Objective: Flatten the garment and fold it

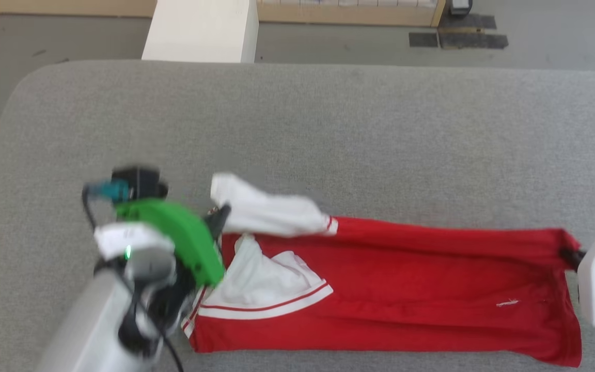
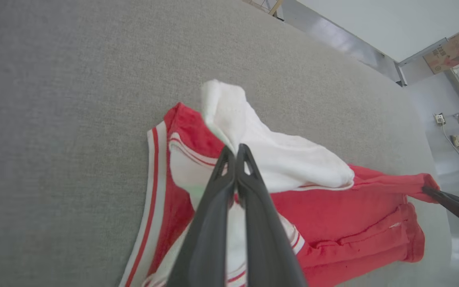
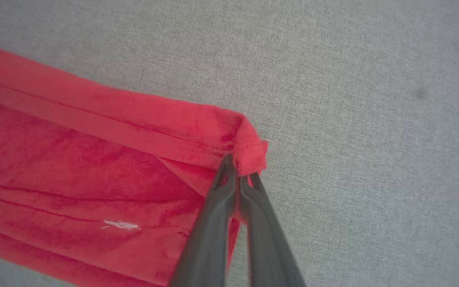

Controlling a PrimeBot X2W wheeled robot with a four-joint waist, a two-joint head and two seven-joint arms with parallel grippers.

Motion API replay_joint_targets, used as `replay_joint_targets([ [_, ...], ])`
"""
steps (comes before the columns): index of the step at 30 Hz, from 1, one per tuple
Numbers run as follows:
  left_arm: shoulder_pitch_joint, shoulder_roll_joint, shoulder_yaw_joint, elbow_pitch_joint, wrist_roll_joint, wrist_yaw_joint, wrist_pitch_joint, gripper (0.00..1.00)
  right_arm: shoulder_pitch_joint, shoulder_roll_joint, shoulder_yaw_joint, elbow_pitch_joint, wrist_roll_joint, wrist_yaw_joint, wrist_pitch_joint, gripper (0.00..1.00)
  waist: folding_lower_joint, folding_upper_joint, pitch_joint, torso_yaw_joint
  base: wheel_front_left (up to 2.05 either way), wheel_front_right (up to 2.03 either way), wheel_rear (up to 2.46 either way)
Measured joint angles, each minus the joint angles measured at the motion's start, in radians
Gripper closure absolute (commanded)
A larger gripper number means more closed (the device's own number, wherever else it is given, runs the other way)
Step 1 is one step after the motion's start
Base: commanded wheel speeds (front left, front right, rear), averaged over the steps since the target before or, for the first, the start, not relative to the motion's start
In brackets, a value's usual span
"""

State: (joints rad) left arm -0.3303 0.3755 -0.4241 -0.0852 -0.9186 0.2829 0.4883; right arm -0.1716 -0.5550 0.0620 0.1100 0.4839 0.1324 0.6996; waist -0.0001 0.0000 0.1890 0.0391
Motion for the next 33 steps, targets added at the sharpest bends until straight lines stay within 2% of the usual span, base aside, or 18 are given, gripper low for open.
replay_joint_targets([
  [6,0.184,-0.003,0.028,-0.042,-0.044,0.04,-0.048,1.0,0.069,0.021,-0.007,-0.006,-0.01,0.0,0.0,1.0,0.0,0.0,-0.014,0.002,0.0,0.0,0.0],
  [11,0.269,-0.039,0.028,0.022,-0.077,0.04,-0.073,1.0,0.124,0.045,0.006,0.007,-0.019,0.0,0.011,1.0,0.0,0.0,-0.012,0.005,0.0,0.0,0.0],
  [15,0.27,-0.068,0.023,0.093,-0.096,0.033,-0.087,1.0,0.132,0.065,0.014,0.031,-0.028,0.0,0.003,1.0,0.0,0.0,-0.01,0.006,0.0,0.0,0.0],
  [18,0.264,-0.069,0.027,0.139,-0.095,0.025,-0.098,1.0,0.131,0.08,0.005,0.052,-0.031,0.0,-0.023,0.98,0.0,0.0,-0.012,0.003,0.0,0.0,0.0],
  [19,0.258,-0.068,0.028,0.154,-0.093,0.025,-0.104,0.85,0.13,0.086,0.0,0.06,-0.036,0.0,-0.035,0.47,0.0,0.0,-0.016,0.001,0.0,0.0,0.0],
  [20,0.254,-0.067,0.03,0.163,-0.092,0.025,-0.104,0.56,0.13,0.094,-0.006,0.064,-0.036,0.0,-0.047,0.0,0.0,0.0,-0.021,-0.001,0.0,0.0,0.0],
  [21,0.252,-0.066,0.034,0.168,-0.092,0.025,-0.105,0.0,0.131,0.102,-0.015,0.067,-0.036,0.0,-0.055,0.0,0.0,0.0,-0.026,-0.002,0.0,0.0,0.0],
  [24,0.251,-0.05,0.047,0.165,-0.087,0.029,-0.109,0.0,0.133,0.117,-0.038,0.06,-0.032,0.0,-0.07,0.0,0.0,0.0,-0.045,-0.007,0.0,0.0,0.0],
  [33,0.252,0.052,0.096,0.044,-0.039,0.103,-0.1,0.0,0.241,0.138,-0.188,-0.073,0.003,0.0,-0.011,0.0,0.0,0.0,-0.11,-0.019,0.0,0.0,0.0],
])
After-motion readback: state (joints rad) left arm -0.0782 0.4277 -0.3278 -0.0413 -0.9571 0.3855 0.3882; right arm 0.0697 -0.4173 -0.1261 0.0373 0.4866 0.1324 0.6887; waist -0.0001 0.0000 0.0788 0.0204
